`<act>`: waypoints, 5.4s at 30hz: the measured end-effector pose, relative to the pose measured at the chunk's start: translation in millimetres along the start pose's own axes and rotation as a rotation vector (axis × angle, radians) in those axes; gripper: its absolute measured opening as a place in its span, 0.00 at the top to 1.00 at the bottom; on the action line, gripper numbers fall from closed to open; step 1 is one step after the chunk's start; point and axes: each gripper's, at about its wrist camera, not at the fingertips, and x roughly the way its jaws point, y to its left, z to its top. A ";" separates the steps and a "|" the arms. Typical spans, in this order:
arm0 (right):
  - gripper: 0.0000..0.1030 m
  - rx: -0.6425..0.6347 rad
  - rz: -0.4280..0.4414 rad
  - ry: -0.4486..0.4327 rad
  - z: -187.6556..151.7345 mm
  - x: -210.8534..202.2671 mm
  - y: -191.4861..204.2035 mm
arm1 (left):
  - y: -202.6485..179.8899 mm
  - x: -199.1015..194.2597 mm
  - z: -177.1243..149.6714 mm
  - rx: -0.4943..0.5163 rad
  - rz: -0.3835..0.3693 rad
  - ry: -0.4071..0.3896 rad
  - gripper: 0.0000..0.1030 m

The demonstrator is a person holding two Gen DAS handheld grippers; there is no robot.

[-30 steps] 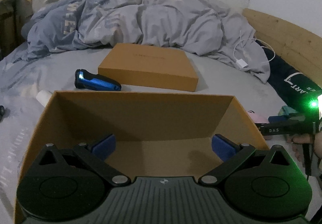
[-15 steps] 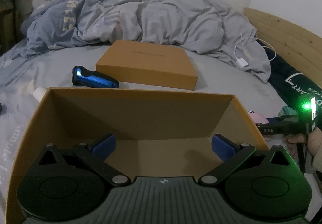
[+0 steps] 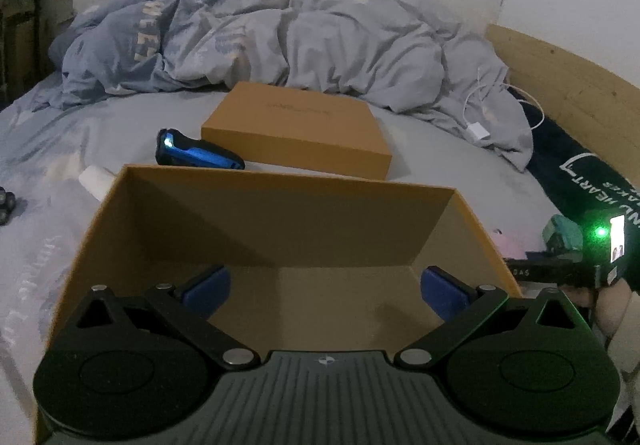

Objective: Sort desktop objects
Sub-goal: 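Close the right gripper on the pink mouse and lift it, then carry the pink mouse with the right gripper over the open cardboard box, then lower the mouse into the box and open the right gripper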

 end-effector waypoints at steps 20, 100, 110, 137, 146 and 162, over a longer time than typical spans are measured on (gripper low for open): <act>0.40 0.109 0.021 -0.072 1.7 -140.8 48.9 | 25.1 -104.2 10.2 -0.044 -0.018 -0.136 0.00; 0.40 -0.090 -0.082 0.173 38.5 -62.1 252.4 | 156.5 -97.3 -31.4 -0.267 0.146 -0.097 0.00; 0.40 -0.097 -0.079 0.232 25.3 -60.9 254.4 | 160.6 -99.1 -30.0 -0.297 0.141 -0.109 0.00; 0.40 -0.100 -0.083 0.373 13.8 -38.6 253.8 | 163.0 -97.2 -31.8 -0.291 0.133 -0.110 0.00; 0.33 -0.134 -0.101 0.361 15.3 -41.6 259.0 | 161.3 -95.9 -32.4 -0.280 0.137 -0.111 0.00; 0.03 -0.135 -0.035 0.202 23.5 -115.8 259.8 | 150.6 -104.1 -29.3 -0.206 0.119 -0.153 0.00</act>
